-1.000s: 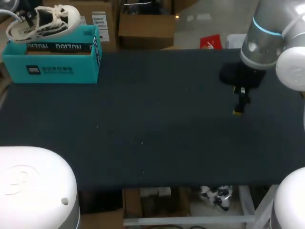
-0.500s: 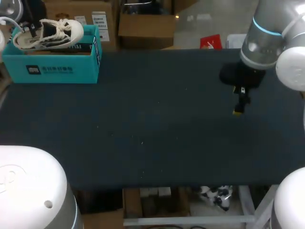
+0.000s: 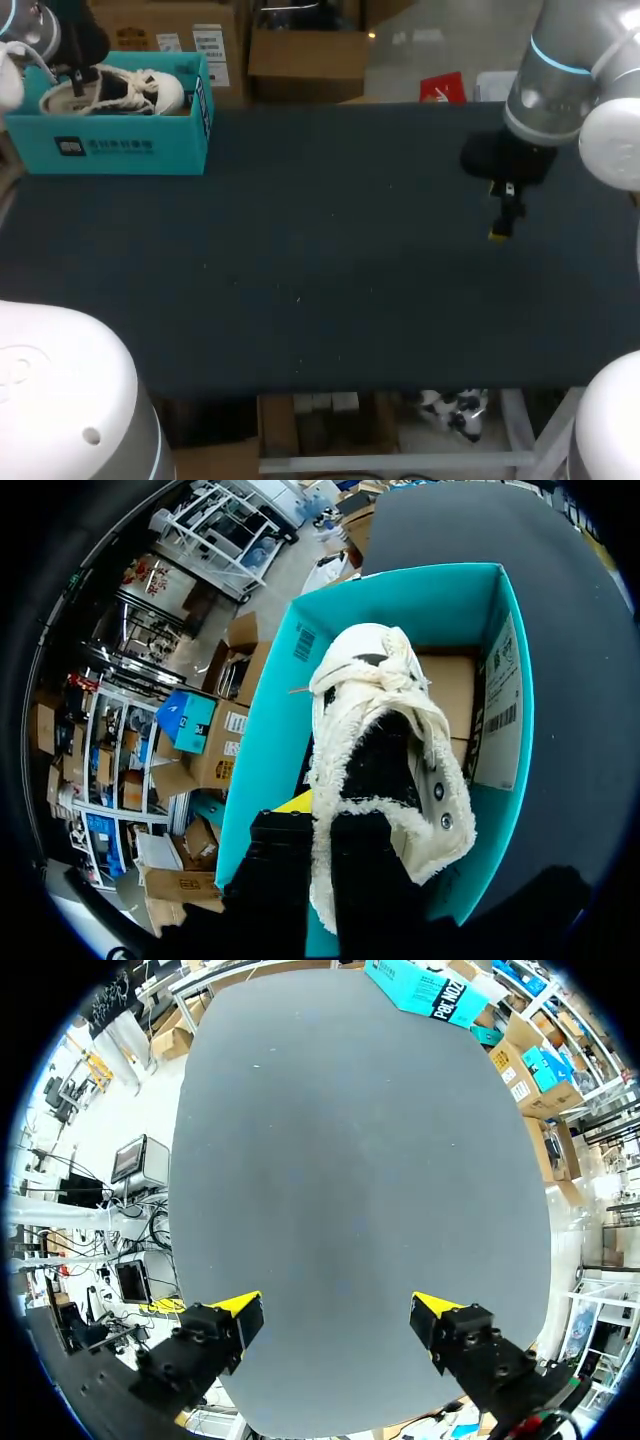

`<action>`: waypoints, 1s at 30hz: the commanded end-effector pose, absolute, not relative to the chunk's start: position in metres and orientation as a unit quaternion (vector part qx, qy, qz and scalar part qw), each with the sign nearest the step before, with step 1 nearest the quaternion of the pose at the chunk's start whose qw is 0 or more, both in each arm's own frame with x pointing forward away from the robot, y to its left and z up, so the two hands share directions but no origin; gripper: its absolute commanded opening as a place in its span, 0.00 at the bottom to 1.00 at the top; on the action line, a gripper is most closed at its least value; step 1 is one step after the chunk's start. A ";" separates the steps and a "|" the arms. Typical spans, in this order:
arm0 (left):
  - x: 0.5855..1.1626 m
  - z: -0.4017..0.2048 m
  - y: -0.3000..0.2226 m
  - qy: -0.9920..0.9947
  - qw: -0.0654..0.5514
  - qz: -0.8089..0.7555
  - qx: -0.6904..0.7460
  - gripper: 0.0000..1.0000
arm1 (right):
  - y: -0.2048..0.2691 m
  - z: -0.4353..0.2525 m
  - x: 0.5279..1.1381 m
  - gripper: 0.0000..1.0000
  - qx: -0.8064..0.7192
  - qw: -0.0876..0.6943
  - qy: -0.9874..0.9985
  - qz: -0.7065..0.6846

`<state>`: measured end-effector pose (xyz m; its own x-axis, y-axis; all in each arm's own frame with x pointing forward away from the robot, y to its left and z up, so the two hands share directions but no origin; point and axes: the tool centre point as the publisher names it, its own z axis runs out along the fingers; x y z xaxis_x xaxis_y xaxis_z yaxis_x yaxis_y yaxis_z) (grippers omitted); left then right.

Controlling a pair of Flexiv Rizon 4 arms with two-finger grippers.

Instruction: Open the shoe tongue, take the insole out of the shoe, put the insole back into the shoe, and pack the shoe into the shoebox

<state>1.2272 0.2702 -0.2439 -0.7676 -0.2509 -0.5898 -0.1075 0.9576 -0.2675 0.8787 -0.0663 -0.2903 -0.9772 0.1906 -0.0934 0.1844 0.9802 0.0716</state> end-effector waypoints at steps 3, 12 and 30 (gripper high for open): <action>1.238 -0.260 0.267 0.948 0.288 -0.101 -0.091 0.00 | -0.066 -0.290 0.879 1.00 0.095 0.050 0.994 0.030; 1.244 -0.284 0.266 0.961 0.244 -0.079 -0.102 0.00 | -0.066 -0.290 0.879 1.00 0.095 0.050 0.994 0.030; 1.212 -0.227 0.251 0.955 0.232 -0.117 -0.146 1.00 | -0.066 -0.290 0.879 1.00 0.095 0.050 0.994 0.030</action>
